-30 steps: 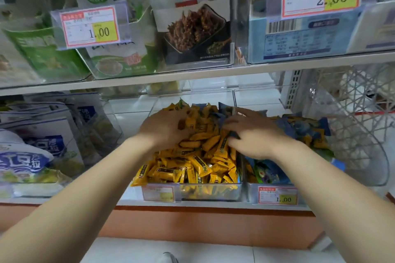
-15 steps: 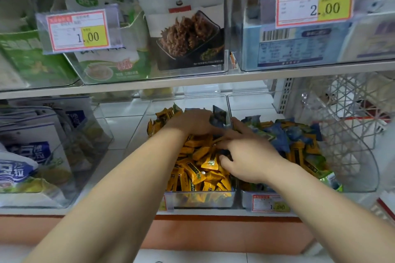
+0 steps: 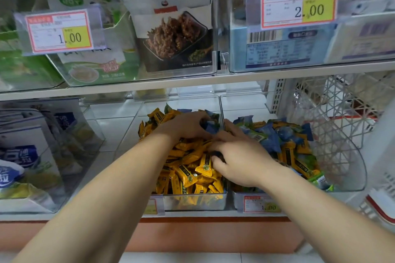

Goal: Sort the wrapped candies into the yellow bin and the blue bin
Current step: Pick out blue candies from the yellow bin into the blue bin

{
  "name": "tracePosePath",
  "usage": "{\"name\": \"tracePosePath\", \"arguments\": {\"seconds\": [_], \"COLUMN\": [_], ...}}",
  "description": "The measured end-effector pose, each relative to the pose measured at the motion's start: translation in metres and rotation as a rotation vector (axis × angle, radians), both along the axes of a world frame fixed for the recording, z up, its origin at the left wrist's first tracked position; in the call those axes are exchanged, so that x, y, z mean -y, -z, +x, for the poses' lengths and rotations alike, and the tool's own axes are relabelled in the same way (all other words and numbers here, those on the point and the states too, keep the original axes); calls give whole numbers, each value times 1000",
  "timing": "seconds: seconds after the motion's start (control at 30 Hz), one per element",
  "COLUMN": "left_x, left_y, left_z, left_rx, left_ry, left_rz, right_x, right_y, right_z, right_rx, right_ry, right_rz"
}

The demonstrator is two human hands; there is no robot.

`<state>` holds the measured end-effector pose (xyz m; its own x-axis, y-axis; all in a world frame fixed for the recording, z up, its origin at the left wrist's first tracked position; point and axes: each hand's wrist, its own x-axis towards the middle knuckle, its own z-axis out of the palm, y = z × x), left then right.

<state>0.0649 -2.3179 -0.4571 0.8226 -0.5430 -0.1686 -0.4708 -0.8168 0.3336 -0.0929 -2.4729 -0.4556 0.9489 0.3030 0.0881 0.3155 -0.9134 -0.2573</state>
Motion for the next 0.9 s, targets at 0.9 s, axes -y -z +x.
{"name": "tracePosePath", "arguments": {"seconds": [0.9], "left_x": [-20], "left_y": [-44], "left_z": [-103], "left_rx": [-159], "left_ry": [-281], "left_rz": [-1073], "right_x": [-16], "right_y": [-28], "right_z": [13], "right_rx": [53], "right_ry": [257], "right_rz": [1064]}}
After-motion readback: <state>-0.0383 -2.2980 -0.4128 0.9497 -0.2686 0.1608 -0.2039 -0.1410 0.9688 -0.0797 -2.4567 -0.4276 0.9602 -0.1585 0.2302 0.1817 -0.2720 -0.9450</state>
